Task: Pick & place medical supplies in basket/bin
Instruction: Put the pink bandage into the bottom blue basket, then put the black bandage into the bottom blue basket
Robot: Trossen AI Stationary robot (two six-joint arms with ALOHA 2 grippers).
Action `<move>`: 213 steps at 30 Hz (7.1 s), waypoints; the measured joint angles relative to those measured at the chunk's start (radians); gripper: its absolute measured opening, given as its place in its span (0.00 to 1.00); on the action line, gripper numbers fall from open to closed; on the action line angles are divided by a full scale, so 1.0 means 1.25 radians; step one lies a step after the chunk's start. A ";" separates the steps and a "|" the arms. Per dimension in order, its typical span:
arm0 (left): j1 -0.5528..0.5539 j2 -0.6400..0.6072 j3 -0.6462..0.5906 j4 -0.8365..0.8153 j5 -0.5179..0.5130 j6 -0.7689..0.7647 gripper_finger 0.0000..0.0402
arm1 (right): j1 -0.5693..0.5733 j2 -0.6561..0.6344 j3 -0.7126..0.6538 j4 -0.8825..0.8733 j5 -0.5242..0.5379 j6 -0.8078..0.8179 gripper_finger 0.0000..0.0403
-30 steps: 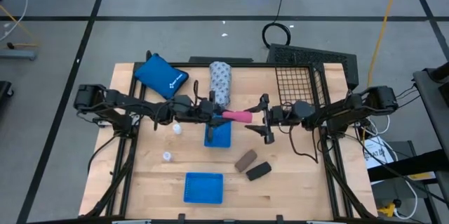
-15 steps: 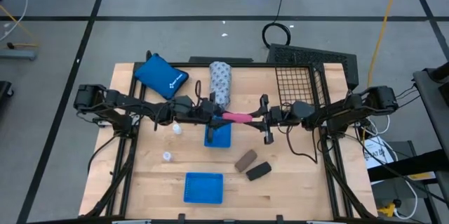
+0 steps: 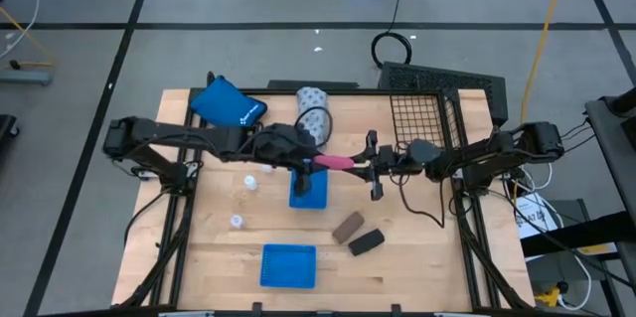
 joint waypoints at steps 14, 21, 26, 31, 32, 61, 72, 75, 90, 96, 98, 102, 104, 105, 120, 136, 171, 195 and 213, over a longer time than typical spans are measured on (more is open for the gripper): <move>0.010 0.224 0.395 -0.533 -0.039 0.126 0.61 | 0.001 0.001 -0.001 -0.120 -0.034 0.010 0.15; 0.011 0.253 0.407 -0.497 0.048 0.138 0.73 | 0.001 0.001 0.040 -0.207 -0.025 0.002 0.15; 0.011 0.290 0.405 -0.461 0.070 0.139 0.73 | 0.002 0.003 0.044 -0.223 -0.023 0.001 0.15; 0.011 0.333 0.406 -0.453 0.085 0.160 0.71 | 0.002 0.002 0.044 -0.219 -0.023 0.001 0.15; 0.010 0.342 0.405 -0.454 0.085 0.161 0.71 | 0.002 0.002 0.044 -0.218 -0.023 0.001 0.15; -0.083 0.302 0.404 -0.546 0.064 0.058 0.15 | 0.002 -0.086 0.045 -0.326 -0.019 0.001 0.38; -0.320 0.289 0.380 -0.578 -0.010 -0.162 0.15 | 0.002 -0.232 0.006 -0.407 -0.021 0.004 0.40; -0.402 0.289 0.365 -0.543 -0.020 -0.161 0.15 | 0.002 -0.262 -0.003 -0.401 -0.022 0.002 0.38; -0.535 0.293 0.161 -0.211 -0.114 -0.412 0.15 | 0.002 -0.295 -0.024 -0.301 -0.022 -0.050 0.37; -0.531 0.293 0.119 -0.203 -0.079 -0.471 0.16 | 0.002 -0.295 -0.024 -0.252 -0.022 -0.096 0.36; -0.532 0.293 0.111 -0.204 -0.074 -0.450 0.16 | 0.002 -0.295 -0.024 -0.243 -0.021 -0.116 0.36; -0.531 0.293 0.104 -0.207 -0.073 -0.373 0.16 | 0.002 -0.295 -0.024 -0.221 -0.020 -0.142 0.36; -0.530 0.293 0.104 -0.208 -0.062 -0.346 0.16 | 0.002 -0.295 -0.024 -0.217 -0.020 -0.147 0.36; -0.528 0.293 0.104 -0.208 -0.055 -0.339 0.16 | 0.002 -0.295 -0.024 -0.218 -0.020 -0.147 0.36; -0.521 0.293 0.103 -0.262 -0.066 -0.304 0.16 | 0.002 -0.295 -0.024 -0.254 -0.020 -0.146 0.35; -0.460 0.292 -0.002 -0.175 -0.067 -0.259 0.16 | 0.002 -0.295 -0.024 -0.259 -0.020 -0.146 0.33; -0.420 0.292 -0.005 -0.161 -0.078 -0.302 0.47 | 0.002 -0.295 -0.024 -0.266 -0.020 -0.137 0.35; -0.553 0.080 -0.111 0.215 -0.694 -0.001 0.34 | 0.043 -0.295 -0.024 -0.293 -0.038 -0.107 0.40; -0.339 0.013 -0.355 0.604 -0.340 0.170 0.33 | 0.407 -0.073 -0.024 -0.551 0.152 0.125 0.66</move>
